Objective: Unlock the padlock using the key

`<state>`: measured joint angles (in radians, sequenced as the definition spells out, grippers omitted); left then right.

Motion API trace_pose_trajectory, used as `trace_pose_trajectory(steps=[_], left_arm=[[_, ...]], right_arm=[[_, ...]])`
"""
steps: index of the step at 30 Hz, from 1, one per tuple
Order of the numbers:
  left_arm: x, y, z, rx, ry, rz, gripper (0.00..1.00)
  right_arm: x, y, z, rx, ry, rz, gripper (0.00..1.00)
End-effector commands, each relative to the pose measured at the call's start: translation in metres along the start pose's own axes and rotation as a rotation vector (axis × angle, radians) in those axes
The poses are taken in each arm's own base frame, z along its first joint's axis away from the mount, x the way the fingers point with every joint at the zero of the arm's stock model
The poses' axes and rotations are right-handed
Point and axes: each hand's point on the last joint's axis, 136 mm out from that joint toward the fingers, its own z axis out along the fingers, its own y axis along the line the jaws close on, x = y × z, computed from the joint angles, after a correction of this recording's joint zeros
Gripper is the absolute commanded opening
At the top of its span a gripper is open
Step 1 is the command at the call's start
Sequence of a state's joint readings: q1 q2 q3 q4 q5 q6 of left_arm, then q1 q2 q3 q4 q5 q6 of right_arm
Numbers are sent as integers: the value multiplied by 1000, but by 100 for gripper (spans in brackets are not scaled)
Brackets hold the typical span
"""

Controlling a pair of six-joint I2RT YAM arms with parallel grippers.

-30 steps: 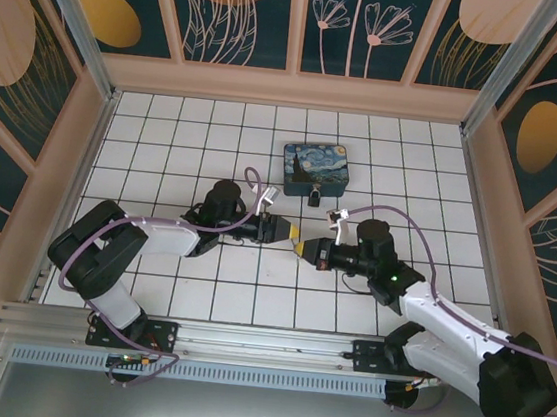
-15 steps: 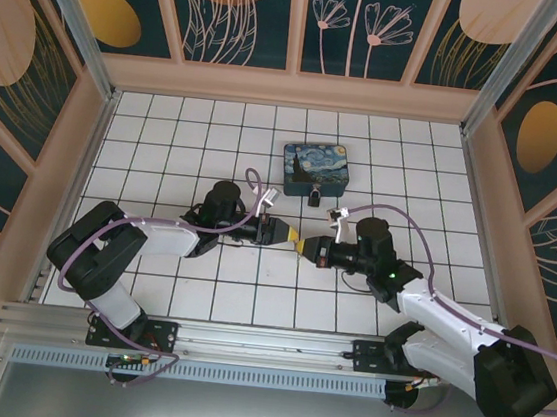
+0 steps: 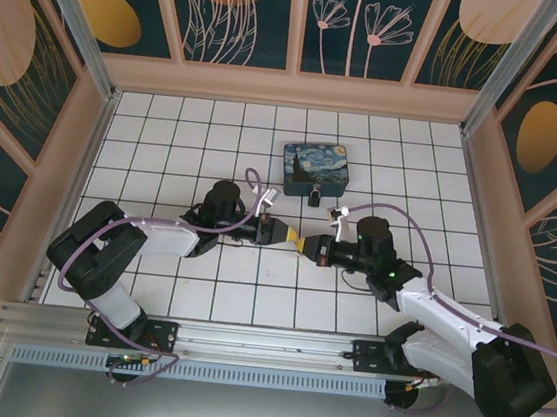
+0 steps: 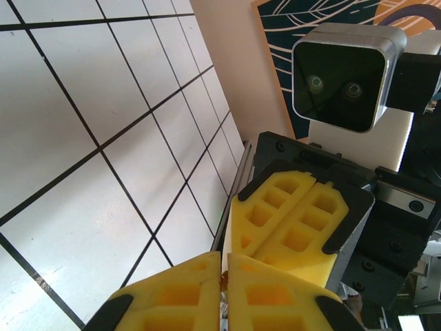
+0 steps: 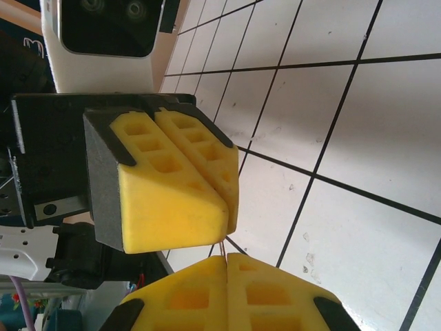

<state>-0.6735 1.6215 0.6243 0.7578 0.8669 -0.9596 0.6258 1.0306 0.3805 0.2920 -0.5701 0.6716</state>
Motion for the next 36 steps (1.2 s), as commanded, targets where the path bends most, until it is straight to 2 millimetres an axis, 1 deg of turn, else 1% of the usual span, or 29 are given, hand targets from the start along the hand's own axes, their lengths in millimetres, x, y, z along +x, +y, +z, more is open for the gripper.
trace_pose_trajectory(steps=[1, 2, 3, 5, 8, 9, 11, 12, 16, 20, 22, 23, 28, 31, 36], left_arm=[[-2, -6, 0, 29, -2, 26, 6], [-3, -3, 0, 11, -11, 12, 0], [-5, 2, 1, -14, -18, -8, 0], [-4, 12, 3, -49, -18, -47, 0], [-6, 20, 3, -76, -41, -100, 0], [-8, 22, 3, -85, -48, -121, 0], [-12, 28, 3, -114, -67, -166, 0], [-13, 30, 4, -123, -74, -189, 0], [-22, 36, 8, -147, -98, -289, 0], [-29, 39, 7, -176, -120, -363, 0], [-32, 40, 5, -205, -133, -368, 0], [-34, 39, 3, -216, -142, -366, 0], [-39, 30, 1, -207, -155, -353, 0], [-40, 27, 0, -201, -160, -346, 0], [-40, 27, 2, -177, -159, -364, 0]], right_arm=[[-8, 3, 0, -7, -22, -4, 9], [-9, 1, -1, 7, -27, -6, 12], [-10, -1, -3, 17, -35, -9, 15], [-13, -6, -8, 38, -54, -9, 24], [-21, -12, -17, 91, -86, -30, 36], [-23, -17, -21, 138, -98, -42, 37], [-27, -20, -27, 202, -109, -90, 37], [-28, -18, -29, 225, -109, -132, 37], [-30, -17, -30, 333, -139, -323, 35], [-24, -11, -25, 386, -186, -556, 34], [-18, -2, -22, 374, -224, -666, 35], [-18, 0, -22, 388, -249, -699, 36], [-15, -2, -19, 416, -280, -791, 41], [-18, -2, -15, 430, -284, -827, 41], [-20, -2, 0, 443, -241, -883, 43]])
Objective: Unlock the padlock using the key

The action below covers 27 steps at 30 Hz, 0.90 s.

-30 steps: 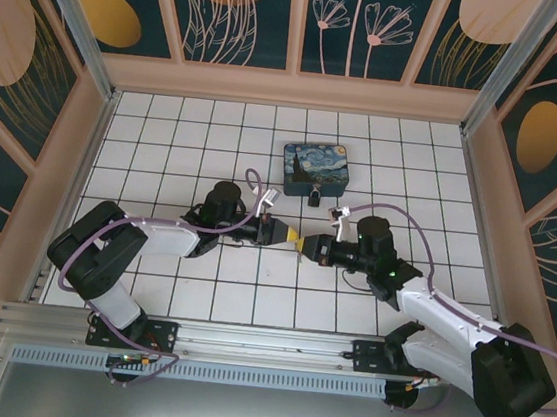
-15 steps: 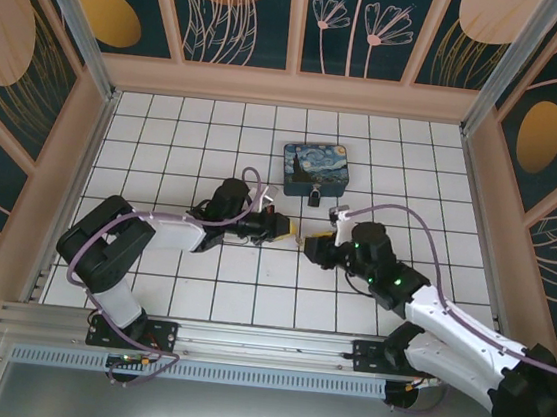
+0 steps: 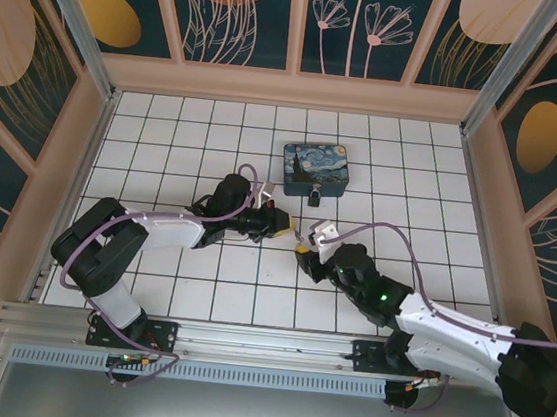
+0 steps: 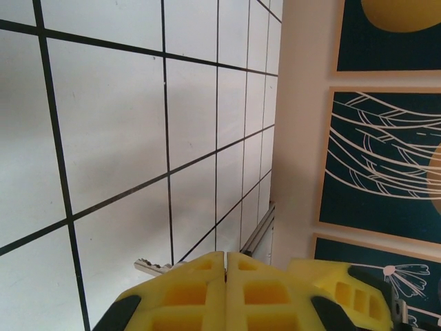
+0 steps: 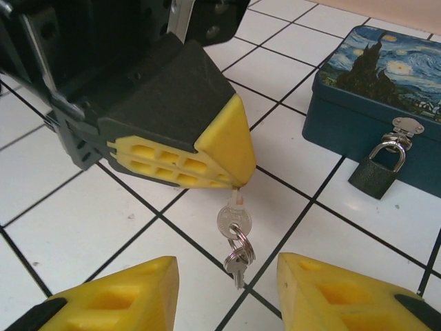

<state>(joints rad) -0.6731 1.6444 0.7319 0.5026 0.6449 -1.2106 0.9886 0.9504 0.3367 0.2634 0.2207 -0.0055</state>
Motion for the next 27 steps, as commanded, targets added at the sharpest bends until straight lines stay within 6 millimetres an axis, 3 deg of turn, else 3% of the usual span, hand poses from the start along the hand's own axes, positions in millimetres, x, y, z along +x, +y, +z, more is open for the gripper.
trace_pose_trajectory(steps=[1, 10, 16, 23, 27], left_arm=[[-6, -14, -1, 45, -9, -6, 0], [-4, -17, -1, 57, 1, -11, 0], [-2, -23, -4, 100, 3, -29, 0], [1, -24, -5, 107, 11, -28, 0], [1, -25, -6, 101, 13, -27, 0]], right_arm=[[-24, 0, 7, 25, -65, -53, 43], [-31, -3, 21, 63, -77, -83, 46], [-22, -5, 29, 75, -37, -97, 41], [-23, -16, 29, 123, -34, -96, 31], [-27, -16, 30, 125, -43, -97, 17]])
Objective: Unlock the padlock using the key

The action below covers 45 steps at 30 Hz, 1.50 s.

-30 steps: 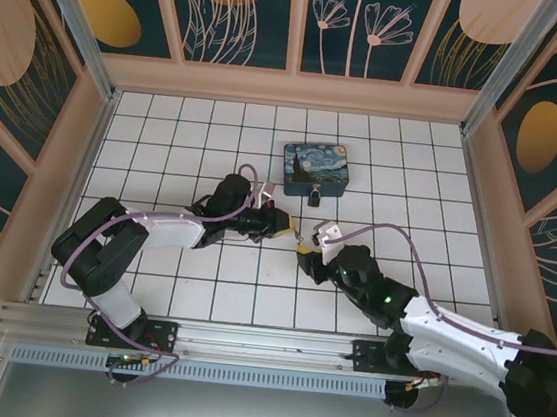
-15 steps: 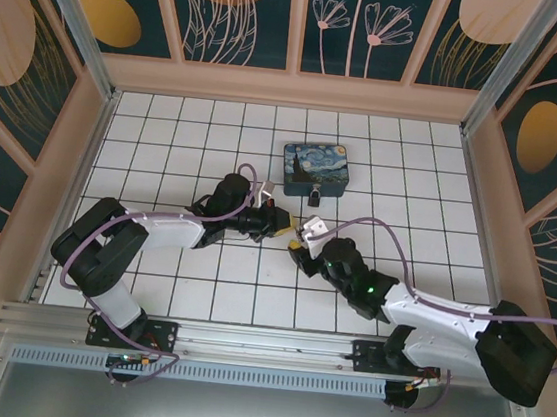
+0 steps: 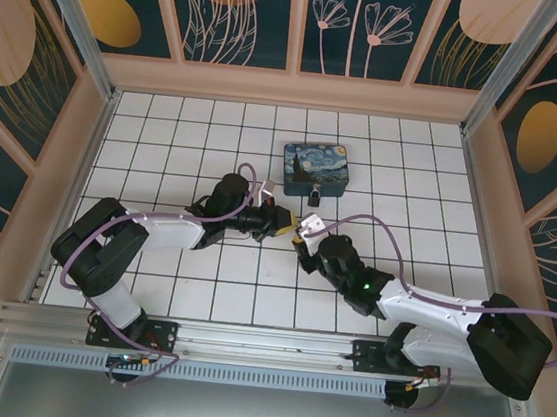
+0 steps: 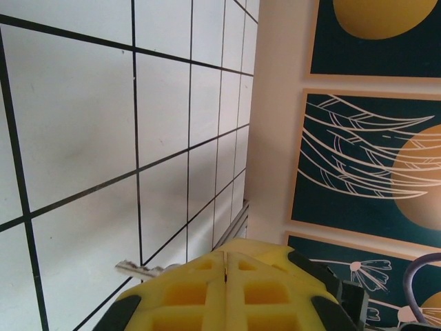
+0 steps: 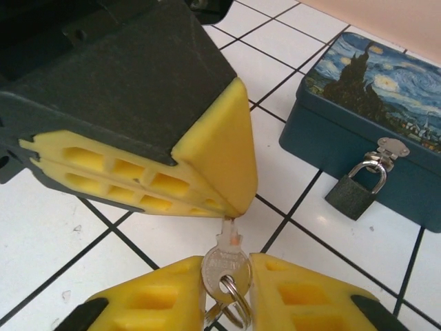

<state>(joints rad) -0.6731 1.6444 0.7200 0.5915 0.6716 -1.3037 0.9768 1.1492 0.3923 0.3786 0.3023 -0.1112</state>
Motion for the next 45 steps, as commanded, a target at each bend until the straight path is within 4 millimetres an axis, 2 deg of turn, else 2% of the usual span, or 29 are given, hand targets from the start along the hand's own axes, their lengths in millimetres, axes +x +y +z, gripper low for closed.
trace_pose_trajectory(steps=[1, 6, 12, 16, 19, 22, 25, 28, 31, 39, 45], left_arm=[[1, -11, -4, 36, 6, 18, 0], [2, -8, -8, 21, -9, 7, 2], [-13, 1, -15, -108, -97, 86, 40], [-24, -1, -23, -165, -132, 170, 52], [-31, -19, -33, -149, -165, 351, 60], [-17, -48, -34, -52, -100, 576, 60], [-7, -58, -30, 7, -27, 693, 59], [0, -56, -25, 43, 28, 743, 56], [2, -55, -29, 68, 41, 752, 54], [35, -68, -46, 232, 103, 804, 50], [41, -63, -50, 220, 115, 813, 49]], right_arm=[[-26, -7, 2, 34, -65, 13, 16], [-29, -5, 2, 17, -70, 12, 7], [-24, 2, -3, -66, -43, 59, 1], [-21, 10, -10, -224, -22, 167, 1], [-18, 15, -17, -369, 6, 269, 1], [-23, 27, -32, -565, -9, 377, 2], [-31, 32, -47, -699, -45, 442, 2], [-39, 34, -57, -779, -72, 474, 1], [-42, 35, -59, -792, -66, 480, 1], [-41, 38, -65, -834, -64, 517, 1], [-46, 35, -64, -837, -84, 524, 1]])
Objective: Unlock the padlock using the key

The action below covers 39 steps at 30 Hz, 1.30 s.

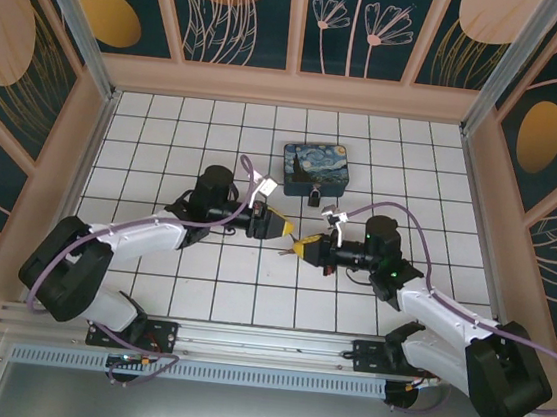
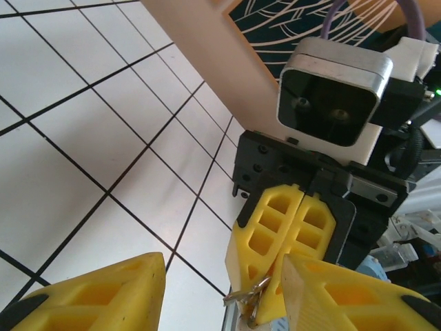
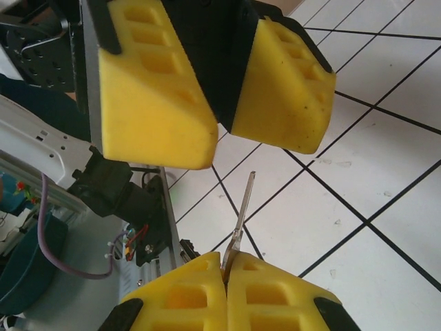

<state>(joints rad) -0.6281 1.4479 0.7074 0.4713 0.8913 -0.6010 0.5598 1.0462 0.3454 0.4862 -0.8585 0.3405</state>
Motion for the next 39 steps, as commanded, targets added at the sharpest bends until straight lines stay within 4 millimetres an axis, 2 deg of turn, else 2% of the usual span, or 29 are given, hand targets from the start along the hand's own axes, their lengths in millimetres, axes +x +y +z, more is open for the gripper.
trace_pose_trajectory(steps=[1, 11, 17, 24, 30, 37, 39], left_arm=[[-5, -18, -5, 59, -18, 79, 49], [-4, -19, -4, 99, -30, 44, 47], [-2, -20, -5, 99, -25, 40, 41], [-3, -21, -6, 92, -25, 44, 27], [2, -20, -6, 92, -18, 37, 31], [2, -22, -8, 96, -16, 43, 19], [3, -22, -8, 94, -16, 41, 18]], right_arm=[[-9, 9, -1, -52, -26, -21, 0], [-17, 10, 2, -61, -48, -27, 0], [-21, 6, 6, -58, -42, -31, 0], [-24, 5, 10, -72, -33, -40, 0], [-26, 6, 10, -77, -39, -43, 0], [-28, 6, 11, -83, -48, -43, 0], [-29, 8, 11, -87, -51, -43, 0]])
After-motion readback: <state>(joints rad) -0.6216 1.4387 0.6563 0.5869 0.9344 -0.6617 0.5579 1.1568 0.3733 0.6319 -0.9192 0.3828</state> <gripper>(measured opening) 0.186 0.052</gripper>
